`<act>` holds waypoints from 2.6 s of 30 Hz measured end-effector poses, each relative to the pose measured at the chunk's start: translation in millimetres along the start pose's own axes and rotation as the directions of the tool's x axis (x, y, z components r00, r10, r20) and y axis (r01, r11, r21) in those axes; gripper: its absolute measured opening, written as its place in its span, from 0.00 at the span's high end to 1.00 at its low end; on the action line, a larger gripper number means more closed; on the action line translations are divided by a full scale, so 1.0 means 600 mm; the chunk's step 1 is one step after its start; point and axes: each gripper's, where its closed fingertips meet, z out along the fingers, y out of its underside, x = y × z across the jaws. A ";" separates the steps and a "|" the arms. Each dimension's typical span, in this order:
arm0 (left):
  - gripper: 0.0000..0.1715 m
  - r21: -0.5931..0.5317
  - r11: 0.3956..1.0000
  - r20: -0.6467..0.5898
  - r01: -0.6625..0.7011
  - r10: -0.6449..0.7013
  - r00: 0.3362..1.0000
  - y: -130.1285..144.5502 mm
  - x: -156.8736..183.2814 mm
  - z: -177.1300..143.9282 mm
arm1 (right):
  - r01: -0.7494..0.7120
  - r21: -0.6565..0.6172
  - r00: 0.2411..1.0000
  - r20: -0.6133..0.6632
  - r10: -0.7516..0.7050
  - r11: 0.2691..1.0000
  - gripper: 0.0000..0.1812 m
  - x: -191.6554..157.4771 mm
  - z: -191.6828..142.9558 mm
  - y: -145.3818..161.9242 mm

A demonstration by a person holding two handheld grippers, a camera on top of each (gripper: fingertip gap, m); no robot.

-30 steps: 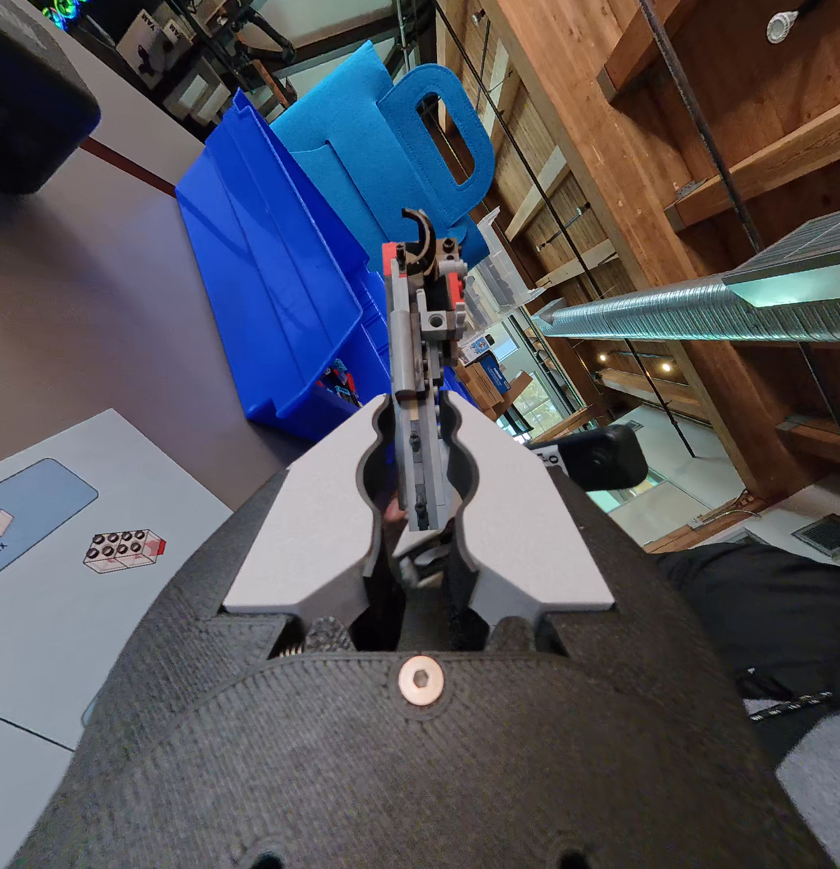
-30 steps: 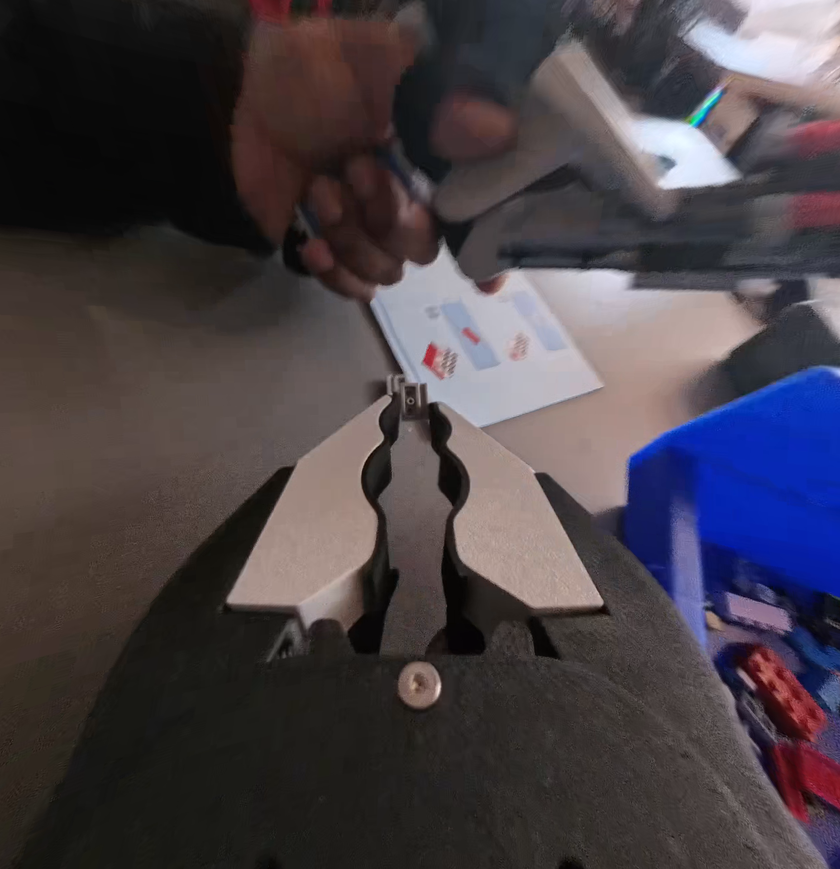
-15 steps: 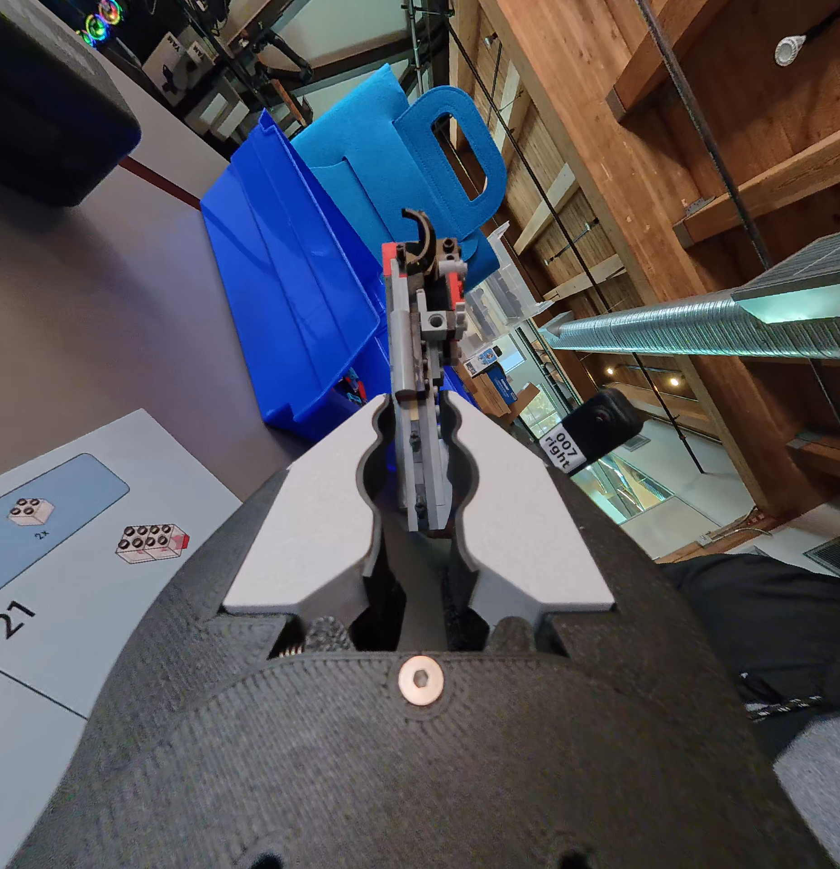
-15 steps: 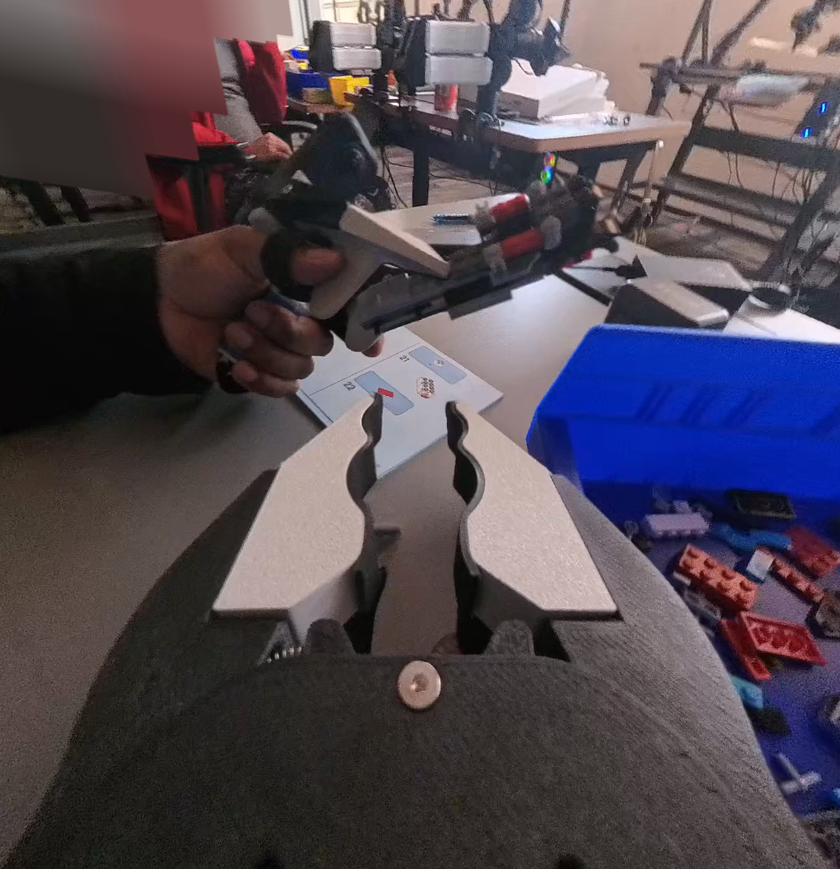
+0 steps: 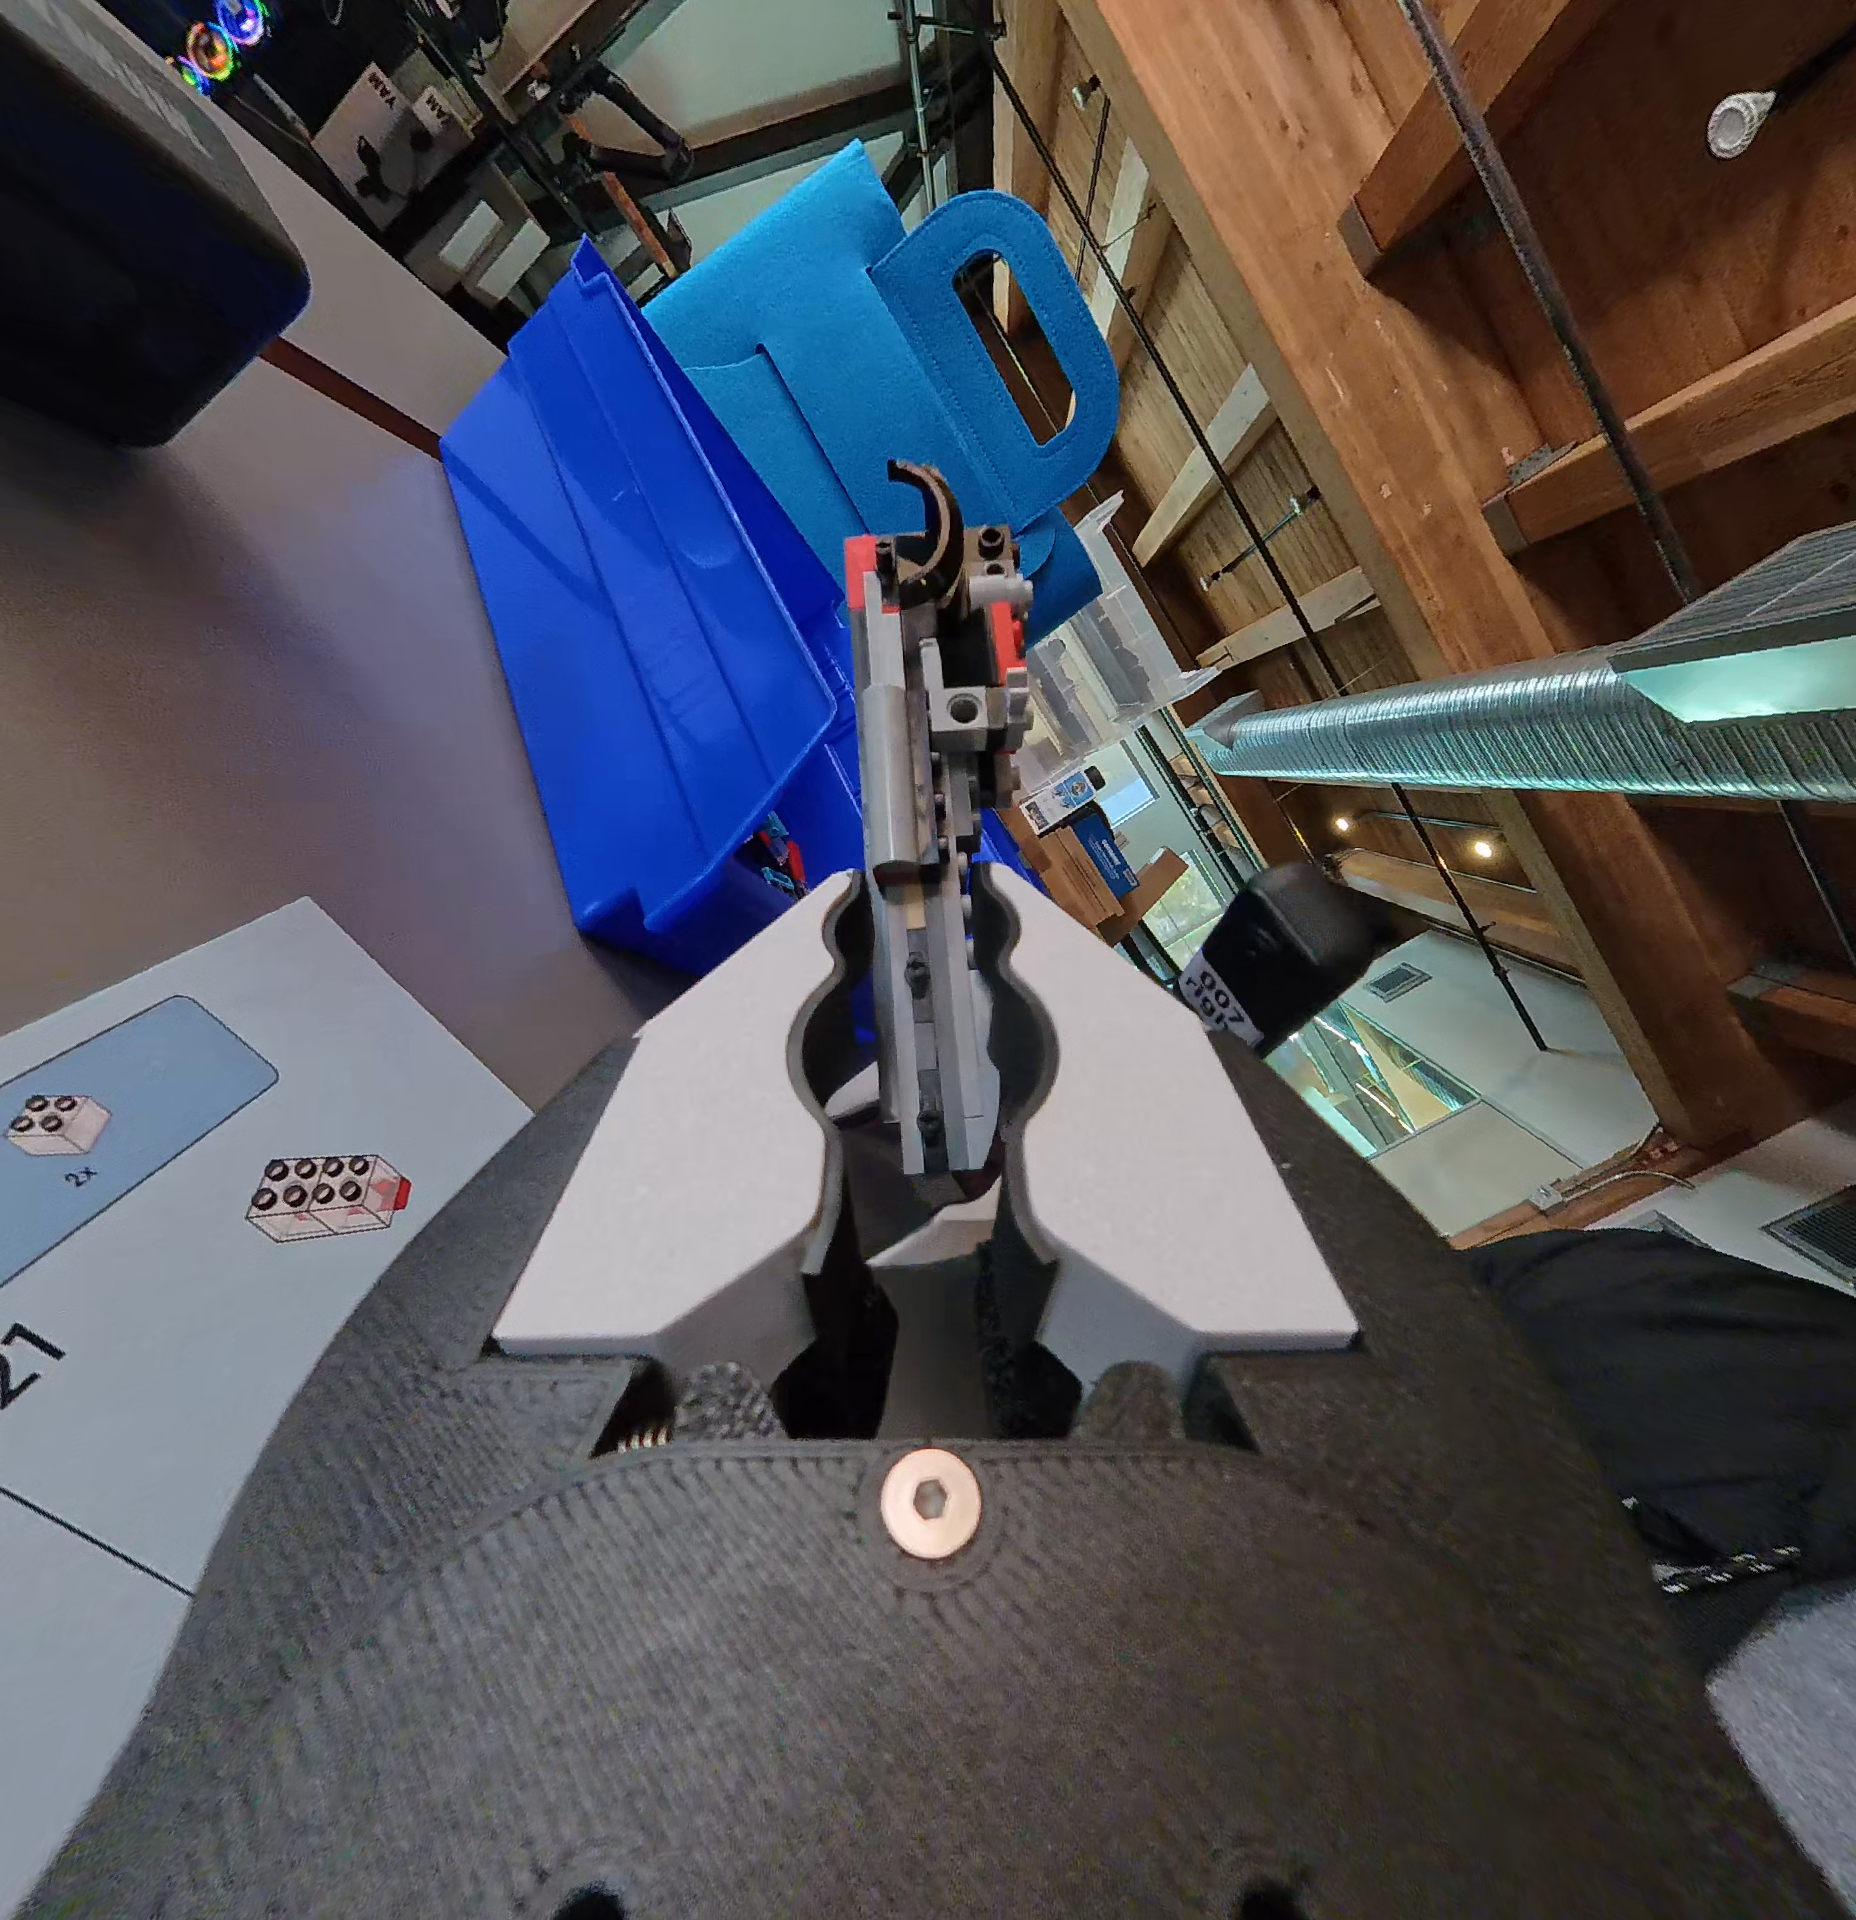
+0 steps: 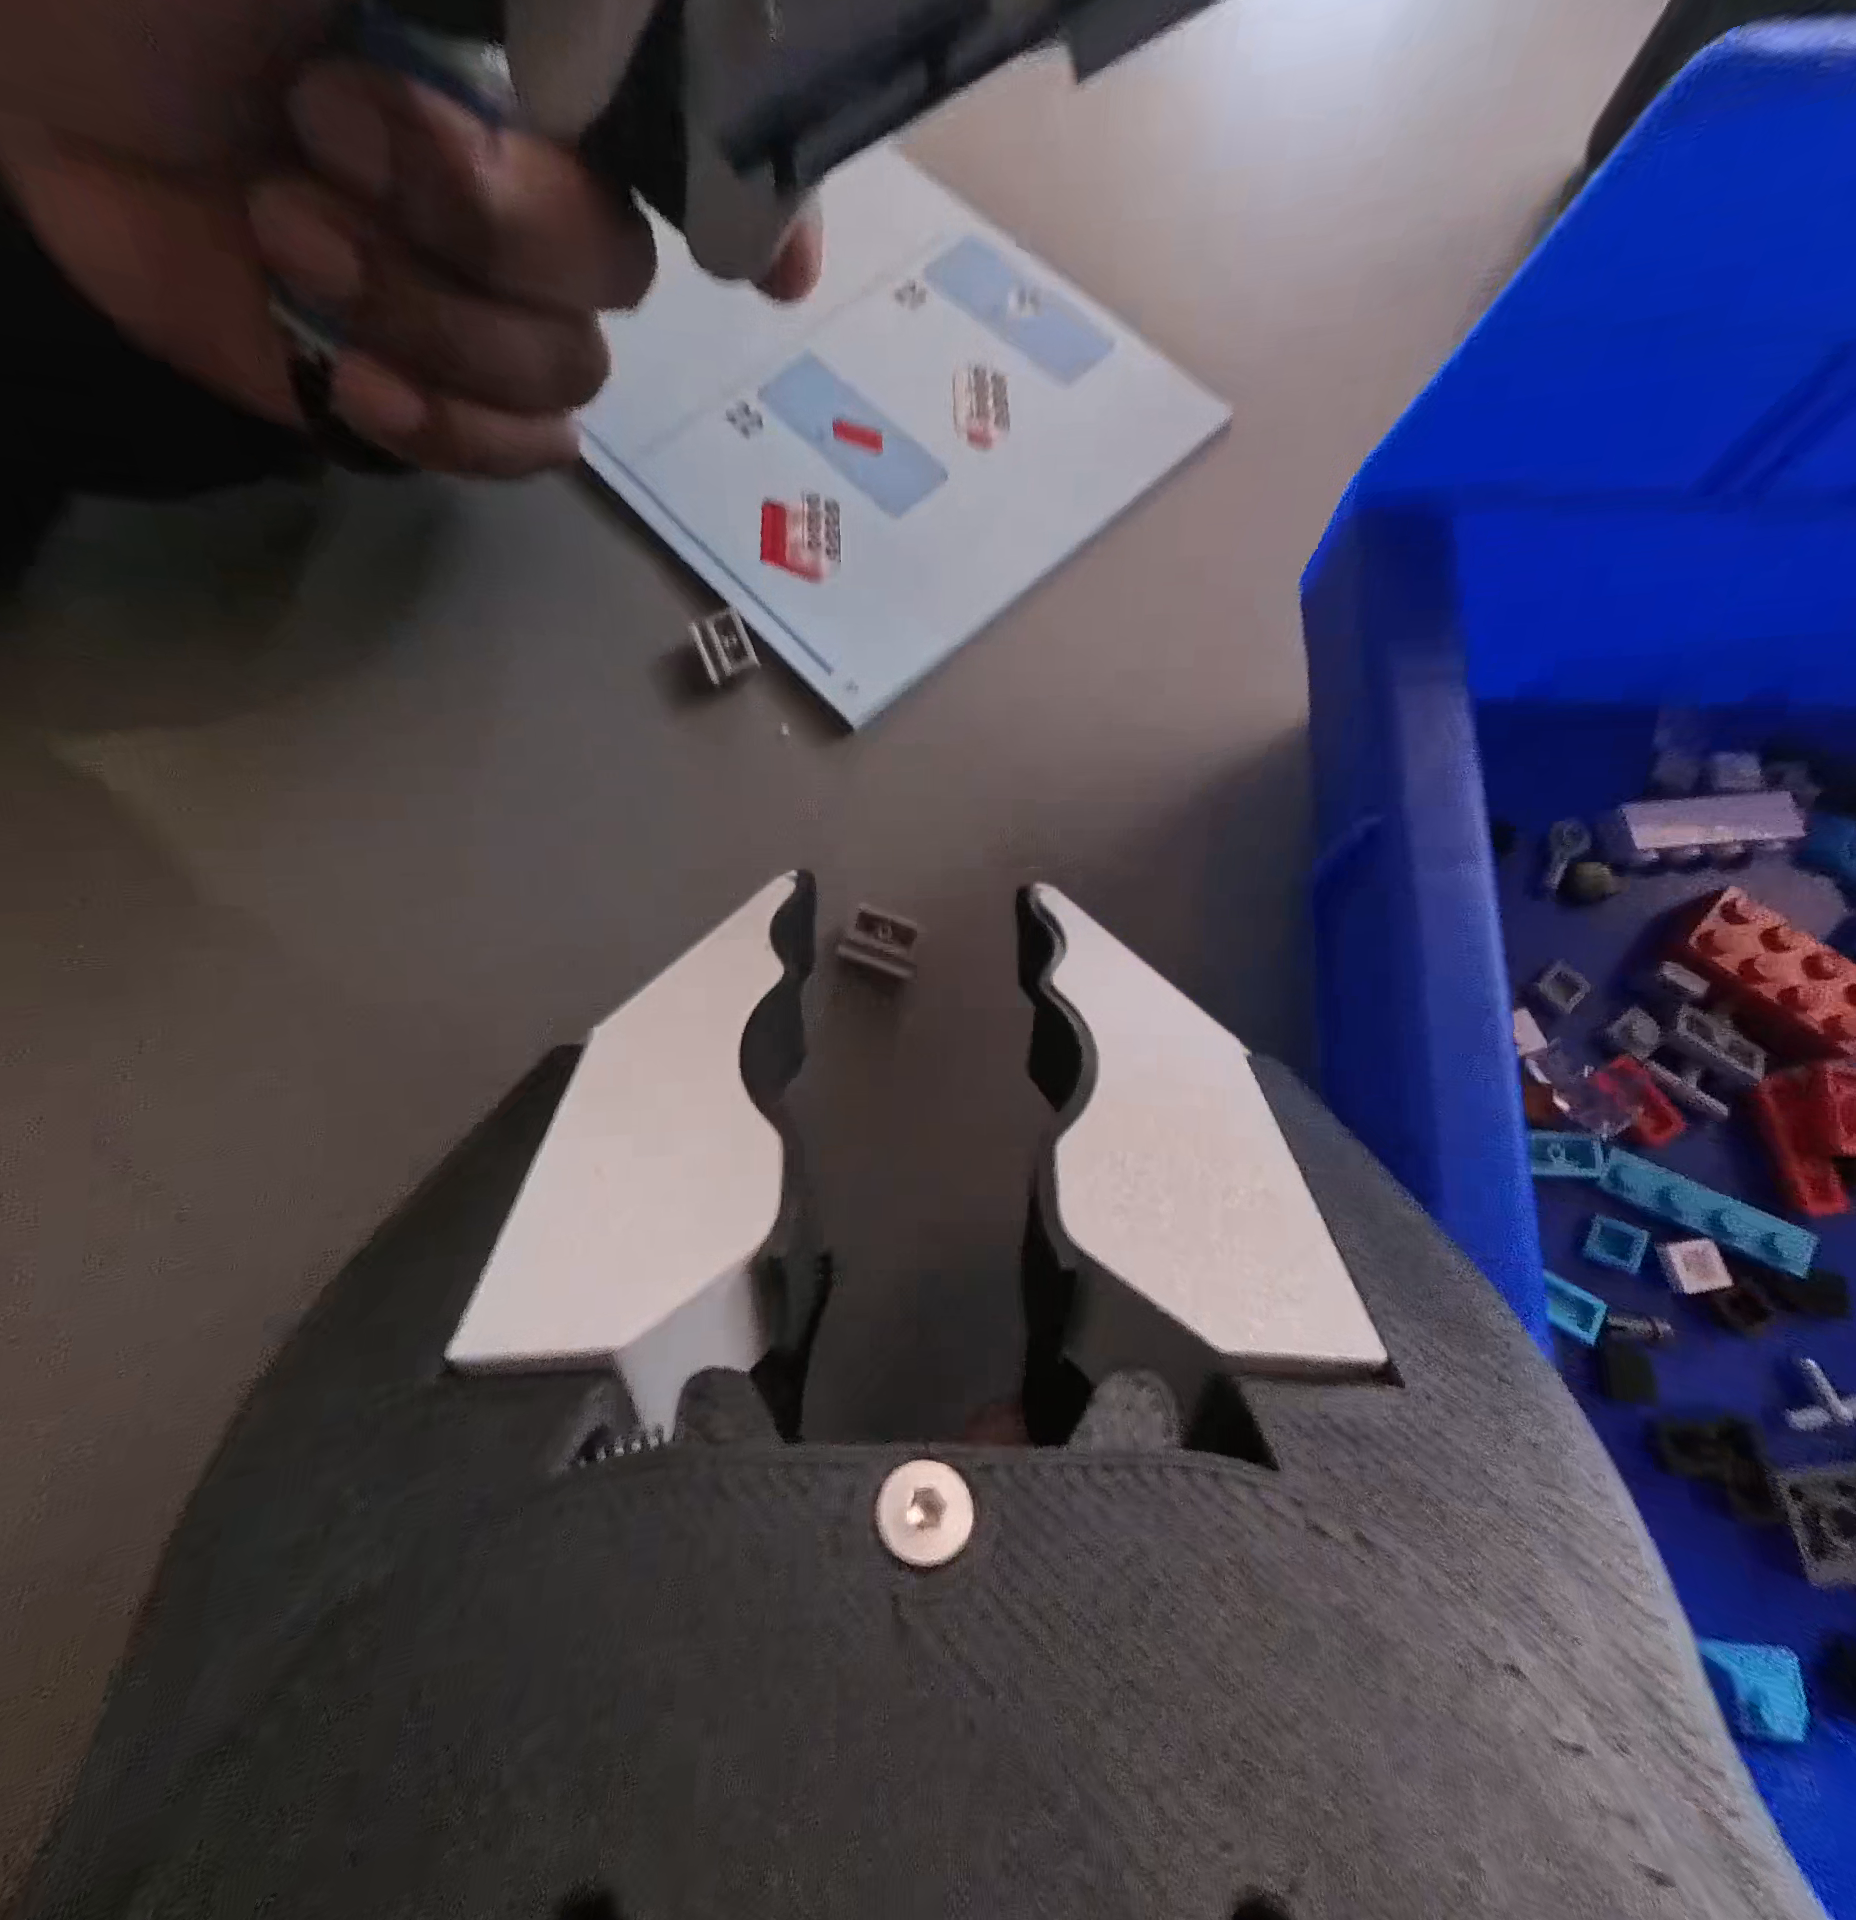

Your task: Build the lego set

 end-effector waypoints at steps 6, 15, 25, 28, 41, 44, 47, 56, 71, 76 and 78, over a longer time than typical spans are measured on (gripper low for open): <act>0.89 0.004 1.000 0.002 0.004 -0.004 1.000 -0.001 -0.003 -0.001 | 0.103 -0.003 0.995 0.008 -0.103 0.995 0.78 -0.013 0.004 0.013; 0.89 0.003 1.000 -0.001 0.002 -0.002 1.000 -0.001 -0.001 -0.001 | 0.178 -0.013 0.984 -0.024 -0.179 0.984 0.89 -0.013 0.015 0.018; 0.89 0.002 1.000 0.004 -0.004 0.004 1.000 -0.001 -0.001 -0.001 | 0.091 0.498 0.996 -0.050 -0.075 0.863 0.84 -0.006 -0.099 -0.124; 0.89 0.002 1.000 0.008 -0.005 0.005 1.000 -0.001 -0.003 -0.001 | 0.019 0.474 1.000 -0.027 -0.007 0.880 0.84 0.009 -0.093 -0.116; 0.89 0.006 1.000 0.013 -0.008 0.008 1.000 -0.004 -0.001 -0.002 | 0.129 0.132 0.988 0.070 -0.139 0.983 0.84 -0.046 0.013 -0.024; 0.89 0.003 1.000 0.013 -0.013 0.013 1.000 -0.003 0.001 -0.001 | 0.219 0.087 0.972 0.072 -0.225 0.972 0.83 -0.060 0.031 -0.020; 0.89 0.004 1.000 0.015 -0.018 0.018 1.000 -0.004 0.003 -0.002 | 0.256 0.039 0.962 0.088 -0.259 0.966 0.83 -0.068 0.047 -0.016; 0.89 -0.002 0.999 0.016 -0.036 0.036 0.999 -0.003 0.008 0.000 | 0.256 0.076 0.962 0.081 -0.262 0.964 0.91 -0.071 0.051 -0.032; 0.90 -0.008 0.999 0.016 -0.031 0.031 0.999 0.001 0.005 0.002 | -0.492 0.172 0.792 0.494 0.358 0.853 0.92 -0.050 -0.006 -0.077; 0.90 -0.005 1.000 0.013 -0.029 0.029 1.000 -0.001 0.005 0.000 | -0.572 0.180 0.734 0.547 0.402 0.800 0.91 -0.045 -0.016 -0.087; 0.89 -0.004 1.000 0.012 -0.028 0.028 1.000 -0.001 0.006 0.000 | -0.587 0.194 0.729 0.549 0.409 0.786 0.90 -0.039 -0.020 -0.092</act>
